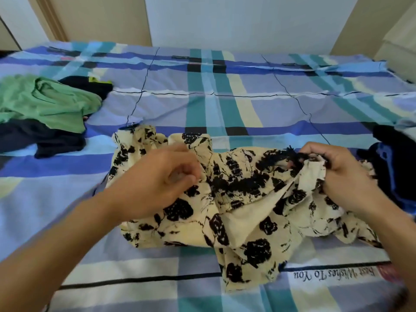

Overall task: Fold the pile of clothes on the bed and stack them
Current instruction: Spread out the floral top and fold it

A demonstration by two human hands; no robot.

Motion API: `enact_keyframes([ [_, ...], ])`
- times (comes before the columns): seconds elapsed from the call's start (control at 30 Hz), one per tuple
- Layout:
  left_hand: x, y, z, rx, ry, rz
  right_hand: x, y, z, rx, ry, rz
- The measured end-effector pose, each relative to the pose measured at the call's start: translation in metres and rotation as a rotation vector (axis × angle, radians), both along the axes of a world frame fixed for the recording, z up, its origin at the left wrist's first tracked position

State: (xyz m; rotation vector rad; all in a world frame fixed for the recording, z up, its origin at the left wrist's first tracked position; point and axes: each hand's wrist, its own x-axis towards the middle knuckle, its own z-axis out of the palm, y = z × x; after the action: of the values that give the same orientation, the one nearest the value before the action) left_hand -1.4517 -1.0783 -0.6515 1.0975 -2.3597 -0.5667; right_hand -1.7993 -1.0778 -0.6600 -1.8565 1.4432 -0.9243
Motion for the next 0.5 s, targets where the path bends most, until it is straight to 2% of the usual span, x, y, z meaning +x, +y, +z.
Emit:
enact_keyframes([
  [0.07,-0.012,0.004,-0.007,-0.161,-0.033,0.055,0.005,0.002,0.002,-0.01,-0.034,0.039],
  [0.17,-0.032,0.019,-0.013,-0.097,-0.145,0.042,0.013,0.004,0.007,0.008,-0.137,0.133],
  [0.23,-0.04,0.023,-0.017,-0.075,-0.282,0.1,0.014,0.007,0.011,0.001,-0.211,0.148],
  [0.3,-0.04,0.021,-0.02,-0.104,-0.336,0.118,0.011,0.01,0.016,0.021,-0.385,0.153],
  [0.4,-0.031,0.015,-0.011,-0.083,-0.122,0.207,0.003,0.013,0.023,0.058,-0.647,0.131],
  [0.5,-0.019,0.008,0.006,-0.01,0.326,0.45,-0.004,0.014,0.026,0.098,-0.749,0.044],
])
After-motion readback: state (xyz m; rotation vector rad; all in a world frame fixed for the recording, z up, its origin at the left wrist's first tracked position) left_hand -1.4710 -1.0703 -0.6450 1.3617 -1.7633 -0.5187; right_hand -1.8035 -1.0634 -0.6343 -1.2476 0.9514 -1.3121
